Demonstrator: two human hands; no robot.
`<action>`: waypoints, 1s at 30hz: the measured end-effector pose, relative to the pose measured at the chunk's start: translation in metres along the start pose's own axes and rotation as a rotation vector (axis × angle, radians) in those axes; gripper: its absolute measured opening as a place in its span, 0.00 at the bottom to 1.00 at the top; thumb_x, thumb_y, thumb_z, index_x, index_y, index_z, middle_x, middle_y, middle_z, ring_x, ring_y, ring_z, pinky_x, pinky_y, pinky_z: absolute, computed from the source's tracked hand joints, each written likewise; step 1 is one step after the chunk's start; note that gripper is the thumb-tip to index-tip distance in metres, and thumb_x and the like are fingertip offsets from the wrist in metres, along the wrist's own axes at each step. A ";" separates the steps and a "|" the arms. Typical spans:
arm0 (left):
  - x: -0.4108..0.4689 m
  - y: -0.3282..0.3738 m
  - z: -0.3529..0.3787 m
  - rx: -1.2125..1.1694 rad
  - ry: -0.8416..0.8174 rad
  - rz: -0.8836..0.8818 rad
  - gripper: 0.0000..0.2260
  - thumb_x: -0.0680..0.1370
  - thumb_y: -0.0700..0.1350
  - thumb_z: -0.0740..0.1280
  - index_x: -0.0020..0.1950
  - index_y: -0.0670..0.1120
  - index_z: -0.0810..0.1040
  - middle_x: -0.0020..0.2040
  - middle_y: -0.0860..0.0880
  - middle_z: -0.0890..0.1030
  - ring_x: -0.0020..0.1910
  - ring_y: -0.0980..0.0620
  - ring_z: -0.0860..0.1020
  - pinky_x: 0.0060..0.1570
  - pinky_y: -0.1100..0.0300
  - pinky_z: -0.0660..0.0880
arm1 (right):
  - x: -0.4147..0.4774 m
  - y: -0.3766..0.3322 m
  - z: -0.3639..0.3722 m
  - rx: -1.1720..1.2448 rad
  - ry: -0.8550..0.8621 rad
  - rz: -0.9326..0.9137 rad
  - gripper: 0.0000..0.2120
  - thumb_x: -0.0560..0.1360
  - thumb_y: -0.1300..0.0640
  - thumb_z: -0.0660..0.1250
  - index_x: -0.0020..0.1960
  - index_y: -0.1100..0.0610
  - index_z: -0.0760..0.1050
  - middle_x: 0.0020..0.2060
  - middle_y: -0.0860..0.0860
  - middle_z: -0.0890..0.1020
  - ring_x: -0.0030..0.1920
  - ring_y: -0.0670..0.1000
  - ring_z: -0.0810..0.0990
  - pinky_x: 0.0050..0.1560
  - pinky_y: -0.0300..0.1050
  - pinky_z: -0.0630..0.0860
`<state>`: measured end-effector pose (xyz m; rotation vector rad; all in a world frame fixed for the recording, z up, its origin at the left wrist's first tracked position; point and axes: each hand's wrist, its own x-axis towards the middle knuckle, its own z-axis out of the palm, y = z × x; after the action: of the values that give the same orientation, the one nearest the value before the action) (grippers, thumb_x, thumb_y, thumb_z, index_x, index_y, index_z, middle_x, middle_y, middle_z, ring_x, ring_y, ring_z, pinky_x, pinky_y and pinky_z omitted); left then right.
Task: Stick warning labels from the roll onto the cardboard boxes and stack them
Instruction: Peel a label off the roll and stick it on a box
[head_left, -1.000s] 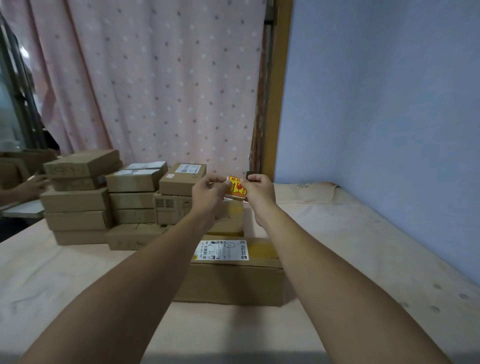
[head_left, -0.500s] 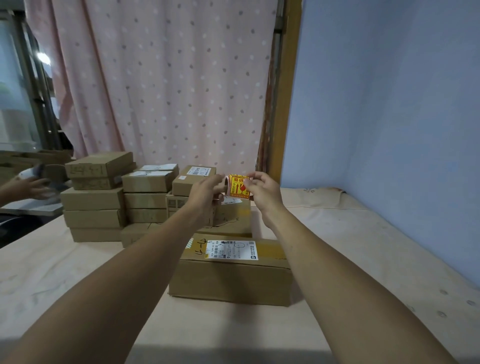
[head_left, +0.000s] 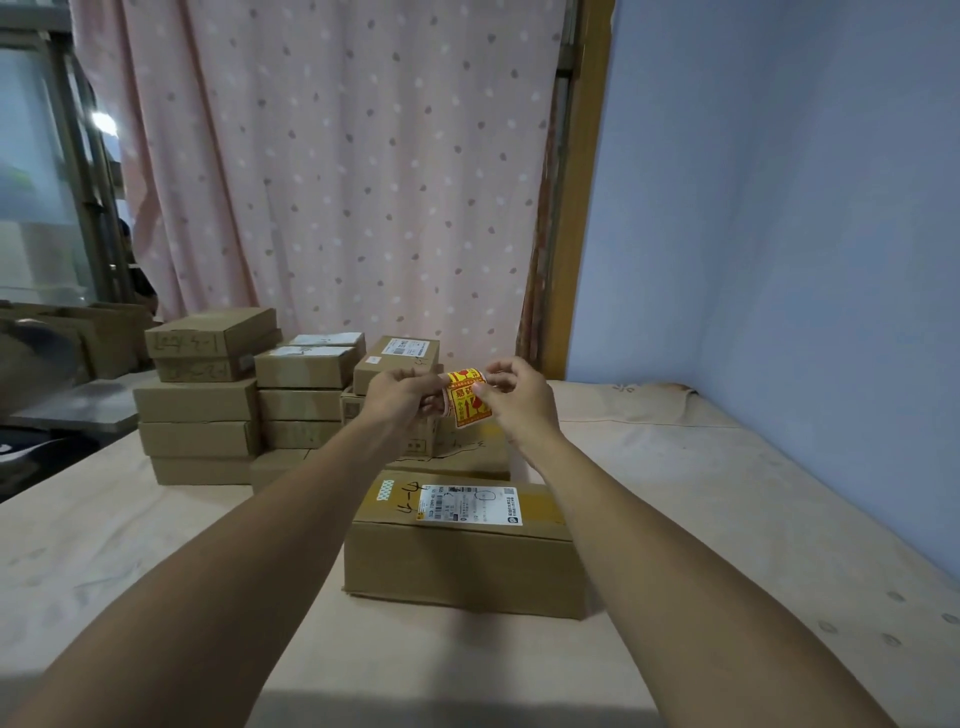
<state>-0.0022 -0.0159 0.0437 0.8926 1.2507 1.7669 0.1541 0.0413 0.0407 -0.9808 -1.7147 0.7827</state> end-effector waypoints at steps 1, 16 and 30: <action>-0.001 -0.001 0.001 -0.005 0.023 0.020 0.08 0.76 0.35 0.74 0.50 0.39 0.76 0.45 0.39 0.84 0.39 0.48 0.84 0.42 0.57 0.80 | -0.001 0.001 0.002 -0.057 0.053 -0.011 0.13 0.78 0.51 0.74 0.60 0.52 0.77 0.56 0.48 0.83 0.54 0.48 0.81 0.50 0.44 0.83; -0.017 0.000 0.021 -0.101 0.060 0.141 0.09 0.75 0.34 0.74 0.47 0.41 0.74 0.40 0.44 0.80 0.33 0.52 0.77 0.36 0.60 0.76 | -0.009 -0.007 0.018 0.076 0.136 0.011 0.21 0.73 0.40 0.76 0.58 0.53 0.81 0.49 0.47 0.85 0.50 0.46 0.83 0.51 0.48 0.83; -0.017 -0.006 0.021 -0.091 0.138 0.182 0.10 0.76 0.35 0.73 0.53 0.39 0.74 0.45 0.42 0.82 0.32 0.56 0.81 0.39 0.59 0.78 | -0.013 -0.008 0.025 0.084 0.141 0.033 0.07 0.78 0.49 0.72 0.49 0.52 0.80 0.41 0.44 0.82 0.44 0.45 0.81 0.39 0.39 0.75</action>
<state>0.0246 -0.0211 0.0421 0.8677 1.1959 2.0425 0.1311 0.0244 0.0344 -0.9857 -1.5363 0.7819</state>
